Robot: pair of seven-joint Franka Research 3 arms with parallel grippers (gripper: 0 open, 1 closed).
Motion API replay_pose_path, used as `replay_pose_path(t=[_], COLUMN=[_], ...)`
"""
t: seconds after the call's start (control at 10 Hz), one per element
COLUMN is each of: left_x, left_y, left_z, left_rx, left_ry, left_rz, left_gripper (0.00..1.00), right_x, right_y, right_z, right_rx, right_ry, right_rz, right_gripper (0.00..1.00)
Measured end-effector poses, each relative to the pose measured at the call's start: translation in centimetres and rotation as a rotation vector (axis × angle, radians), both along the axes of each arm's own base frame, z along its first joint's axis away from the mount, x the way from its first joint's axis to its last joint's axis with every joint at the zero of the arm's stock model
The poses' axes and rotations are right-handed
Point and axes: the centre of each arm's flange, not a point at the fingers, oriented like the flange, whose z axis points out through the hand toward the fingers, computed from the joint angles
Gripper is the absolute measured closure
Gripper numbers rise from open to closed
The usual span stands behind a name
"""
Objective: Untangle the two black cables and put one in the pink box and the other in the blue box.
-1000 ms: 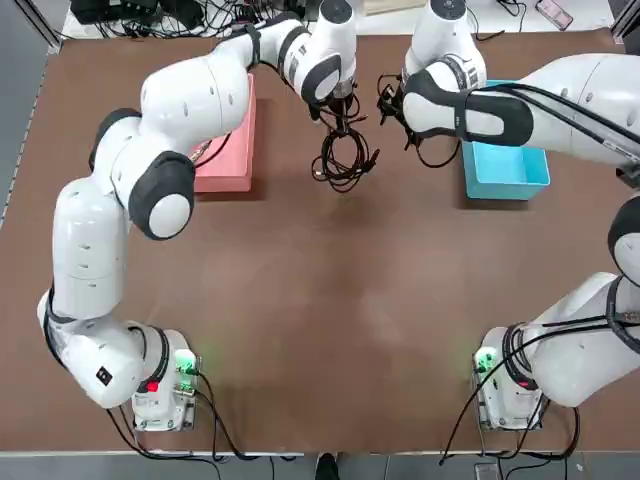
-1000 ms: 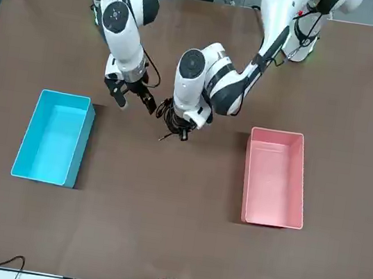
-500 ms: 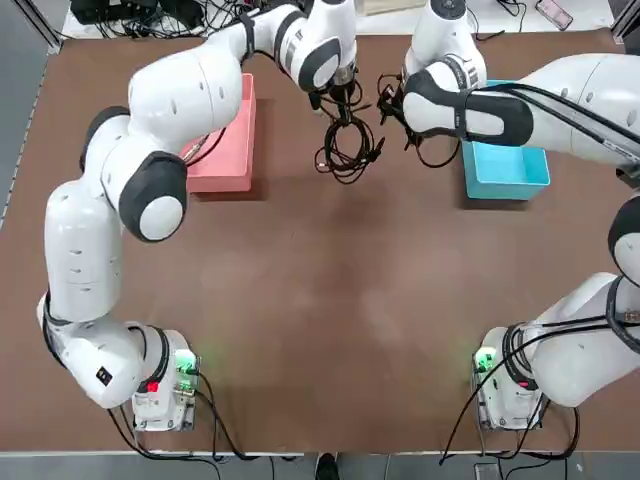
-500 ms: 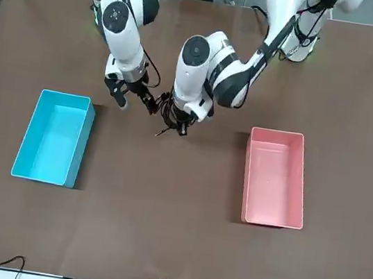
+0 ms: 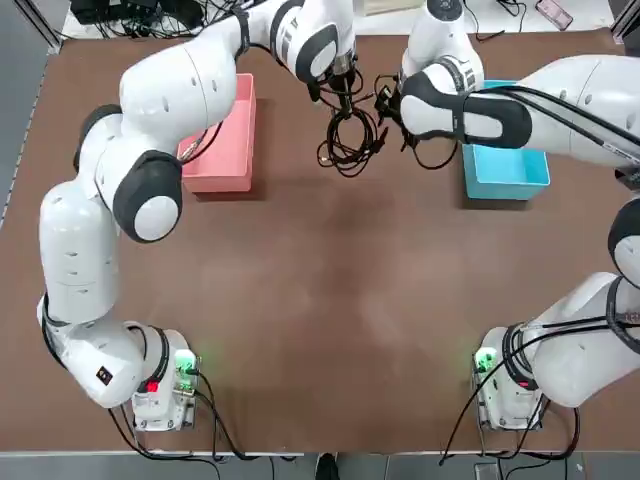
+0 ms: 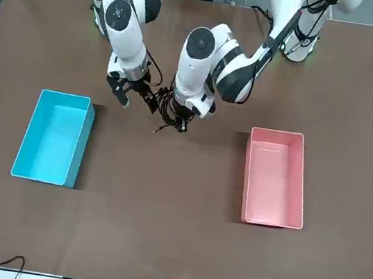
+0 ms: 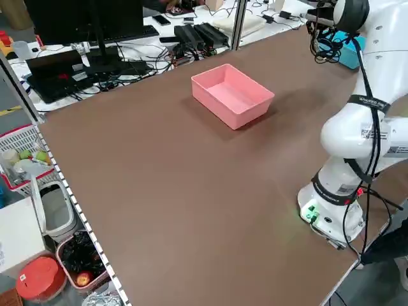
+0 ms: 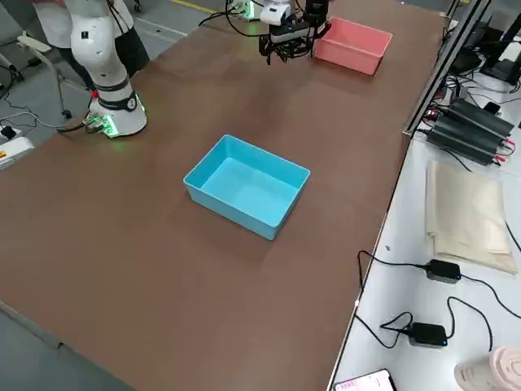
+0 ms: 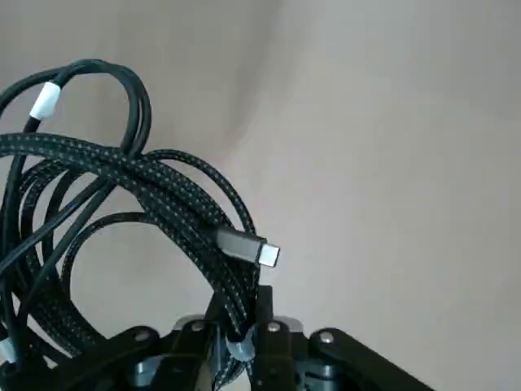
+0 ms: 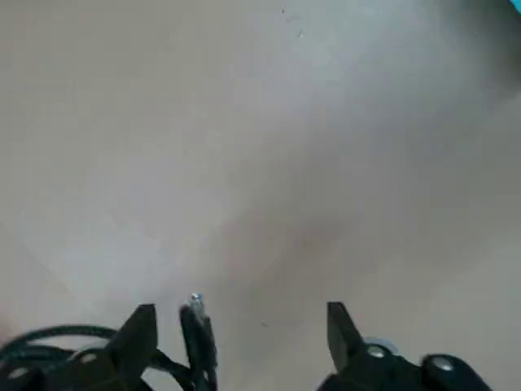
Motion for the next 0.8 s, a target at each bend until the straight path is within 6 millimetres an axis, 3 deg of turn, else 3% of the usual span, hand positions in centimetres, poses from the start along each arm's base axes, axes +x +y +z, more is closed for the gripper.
replay_pose_path(t=[0.5, 0.7, 0.8], left_x=[0.2, 0.2, 0.2], left_y=[0.1, 0.1, 0.1], left_z=[0.3, 0.3, 0.3], left_rx=[-0.007, -0.007, -0.006], left_ry=[0.0, 0.0, 0.002], left_rz=[0.004, 0.003, 0.003], left_gripper=[0.84, 0.84, 0.84], right_x=[-1.3, -1.5, -1.6], right_y=[1.4, 1.5, 1.6], right_z=[-0.6, -0.7, -0.8], right_rx=[-0.015, -0.023, -0.025], right_ry=[0.024, 0.035, 0.039], right_rz=[0.019, 0.023, 0.026], right_gripper=[0.48, 0.81, 0.89])
